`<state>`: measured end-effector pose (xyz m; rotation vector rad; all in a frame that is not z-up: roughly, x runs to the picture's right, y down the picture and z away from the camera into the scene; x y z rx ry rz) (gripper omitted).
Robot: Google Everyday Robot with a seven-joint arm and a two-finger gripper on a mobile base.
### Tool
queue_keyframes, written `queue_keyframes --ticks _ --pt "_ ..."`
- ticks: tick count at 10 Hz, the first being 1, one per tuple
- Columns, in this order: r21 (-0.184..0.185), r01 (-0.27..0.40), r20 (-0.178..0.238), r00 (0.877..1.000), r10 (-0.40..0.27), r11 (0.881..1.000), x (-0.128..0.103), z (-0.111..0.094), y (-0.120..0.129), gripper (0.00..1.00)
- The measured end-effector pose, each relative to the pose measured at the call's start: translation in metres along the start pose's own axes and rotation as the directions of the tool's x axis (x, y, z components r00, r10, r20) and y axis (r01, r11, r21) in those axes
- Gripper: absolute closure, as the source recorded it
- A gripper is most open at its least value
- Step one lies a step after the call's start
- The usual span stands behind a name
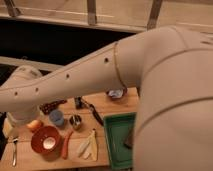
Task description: Place fork in metal cup
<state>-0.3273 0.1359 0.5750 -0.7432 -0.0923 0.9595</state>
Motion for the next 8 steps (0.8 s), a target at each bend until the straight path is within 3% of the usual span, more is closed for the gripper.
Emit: queue_keyframes --ticks 2,4,8 --pt "0.023 0.031 -0.011 0.999 -0.031 0.999 -0.008 0.021 0.018 0.2" --pt "0.031 0.03 -0.01 1.0 -0.03 0.999 -0.01 0.022 0.016 0.2" --pt "0.009 0.062 -0.013 0.998 -0.062 0.998 -0.02 0.029 0.02 0.2"
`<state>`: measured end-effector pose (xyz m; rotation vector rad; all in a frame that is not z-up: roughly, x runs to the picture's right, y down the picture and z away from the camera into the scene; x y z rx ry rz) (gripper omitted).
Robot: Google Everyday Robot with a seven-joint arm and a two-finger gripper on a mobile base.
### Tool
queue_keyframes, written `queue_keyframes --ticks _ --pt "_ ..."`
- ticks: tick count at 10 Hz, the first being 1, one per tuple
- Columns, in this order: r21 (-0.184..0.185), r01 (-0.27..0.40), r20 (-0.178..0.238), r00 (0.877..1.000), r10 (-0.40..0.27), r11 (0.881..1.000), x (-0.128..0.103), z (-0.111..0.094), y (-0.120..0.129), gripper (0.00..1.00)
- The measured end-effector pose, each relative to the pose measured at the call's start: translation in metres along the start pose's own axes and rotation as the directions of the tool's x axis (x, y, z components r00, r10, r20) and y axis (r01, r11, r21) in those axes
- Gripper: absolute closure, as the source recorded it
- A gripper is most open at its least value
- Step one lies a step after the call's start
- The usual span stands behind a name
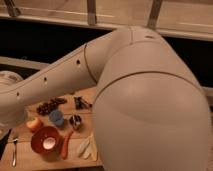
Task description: Place fork in metal cup
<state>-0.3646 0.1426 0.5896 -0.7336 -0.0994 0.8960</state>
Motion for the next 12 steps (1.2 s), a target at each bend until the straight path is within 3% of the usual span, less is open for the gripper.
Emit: queue_keyframes --ticks 2,4,5,8,12 --pt "-0.075 0.037 0.007 0.999 -0.037 0.996 -0.023 0.013 0.015 0.2" --pt "-0.2 0.067 0.044 0.997 -0.059 0.978 -0.046 0.023 0.024 0.2" --pt "-0.235 0.087 0.058 0.996 -0.075 0.968 -0.051 0.027 0.032 0.2" --pt "-0.303 0.145 0.083 0.989 -0.126 0.942 -0.063 0.038 0.06 0.2" --pt "-0.353 0.206 0.105 0.978 -0.18 0.913 -0.069 0.048 0.089 0.2"
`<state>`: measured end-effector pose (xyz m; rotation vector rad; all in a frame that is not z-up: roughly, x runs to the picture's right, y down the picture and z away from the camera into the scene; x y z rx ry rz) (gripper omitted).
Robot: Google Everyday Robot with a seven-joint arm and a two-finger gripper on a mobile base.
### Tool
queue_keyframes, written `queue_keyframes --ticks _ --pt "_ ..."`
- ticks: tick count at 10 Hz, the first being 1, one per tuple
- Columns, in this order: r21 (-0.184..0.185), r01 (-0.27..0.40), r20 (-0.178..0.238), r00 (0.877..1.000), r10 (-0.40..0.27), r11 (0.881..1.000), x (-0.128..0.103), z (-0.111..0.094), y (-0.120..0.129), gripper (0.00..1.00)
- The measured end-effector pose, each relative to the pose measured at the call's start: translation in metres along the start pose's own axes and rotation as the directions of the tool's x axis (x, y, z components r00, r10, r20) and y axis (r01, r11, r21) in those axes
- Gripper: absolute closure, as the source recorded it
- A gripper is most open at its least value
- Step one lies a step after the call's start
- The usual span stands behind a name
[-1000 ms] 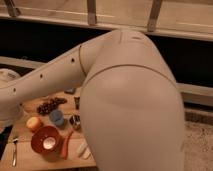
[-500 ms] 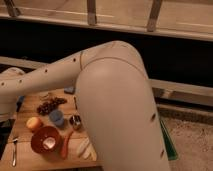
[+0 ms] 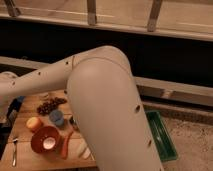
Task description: Place fork in metal cup
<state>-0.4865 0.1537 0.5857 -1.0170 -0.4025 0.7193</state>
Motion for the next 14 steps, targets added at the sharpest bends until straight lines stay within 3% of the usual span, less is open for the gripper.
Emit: queue_keyframes --ticks 8,12,14 --pt "-0.015 -0.023 0.009 1.0 0.023 1.0 0.003 0.01 -0.003 0.2" --pt "-0.044 -0.107 -0.017 0.994 0.106 0.993 0.025 0.037 -0.051 0.2" --pt "-0.064 -0.131 -0.02 0.991 0.13 0.989 0.03 0.045 -0.063 0.2"
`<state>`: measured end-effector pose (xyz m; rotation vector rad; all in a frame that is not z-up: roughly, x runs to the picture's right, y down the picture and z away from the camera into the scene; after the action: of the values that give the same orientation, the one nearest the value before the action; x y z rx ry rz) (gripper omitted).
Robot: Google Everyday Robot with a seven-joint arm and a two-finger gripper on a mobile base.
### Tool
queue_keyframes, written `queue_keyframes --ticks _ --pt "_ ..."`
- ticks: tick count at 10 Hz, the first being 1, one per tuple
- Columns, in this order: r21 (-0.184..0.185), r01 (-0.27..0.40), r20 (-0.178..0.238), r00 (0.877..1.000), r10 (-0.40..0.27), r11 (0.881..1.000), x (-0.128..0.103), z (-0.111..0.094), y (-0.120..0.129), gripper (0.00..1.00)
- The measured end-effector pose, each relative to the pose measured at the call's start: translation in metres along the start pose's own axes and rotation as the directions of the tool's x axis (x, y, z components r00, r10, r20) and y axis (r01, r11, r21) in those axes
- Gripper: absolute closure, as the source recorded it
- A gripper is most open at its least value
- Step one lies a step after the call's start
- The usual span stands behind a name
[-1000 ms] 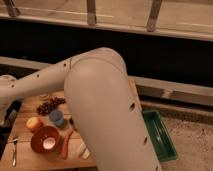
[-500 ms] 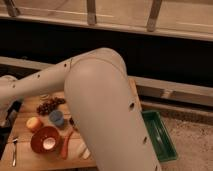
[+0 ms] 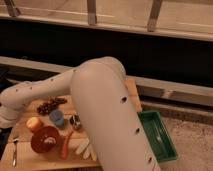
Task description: Place fork in metal cup
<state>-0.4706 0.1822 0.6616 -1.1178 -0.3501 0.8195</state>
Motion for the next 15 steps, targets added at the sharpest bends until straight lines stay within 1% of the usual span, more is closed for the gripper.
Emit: queue_keyframes --ticks 2,3,4,6,7,8,9,12,14,15 --pt "-0.031 0.005 -0.005 1.0 -0.005 1.0 -0.005 0.009 0.006 0.2" --pt "-0.044 0.015 -0.011 1.0 -0.016 0.999 -0.009 0.017 0.012 0.2" --pt "-0.063 0.032 -0.021 0.999 -0.033 0.998 -0.015 0.03 0.021 0.2" --pt "-0.088 0.047 -0.025 0.998 -0.049 0.995 -0.02 0.041 0.022 0.2" --pt "-0.103 0.052 -0.014 0.998 -0.054 0.993 -0.023 0.043 0.019 0.2" --pt "-0.116 0.051 0.005 0.999 -0.051 0.992 -0.024 0.041 0.015 0.2" --pt "-0.117 0.048 0.014 0.999 -0.047 0.992 -0.025 0.038 0.011 0.2" --pt "-0.118 0.049 0.014 0.999 -0.048 0.992 -0.025 0.039 0.012 0.2" --pt "-0.125 0.039 0.013 0.999 -0.037 0.991 -0.024 0.043 0.012 0.2" --pt "-0.131 0.027 0.013 1.0 -0.026 0.991 -0.022 0.047 0.005 0.2"
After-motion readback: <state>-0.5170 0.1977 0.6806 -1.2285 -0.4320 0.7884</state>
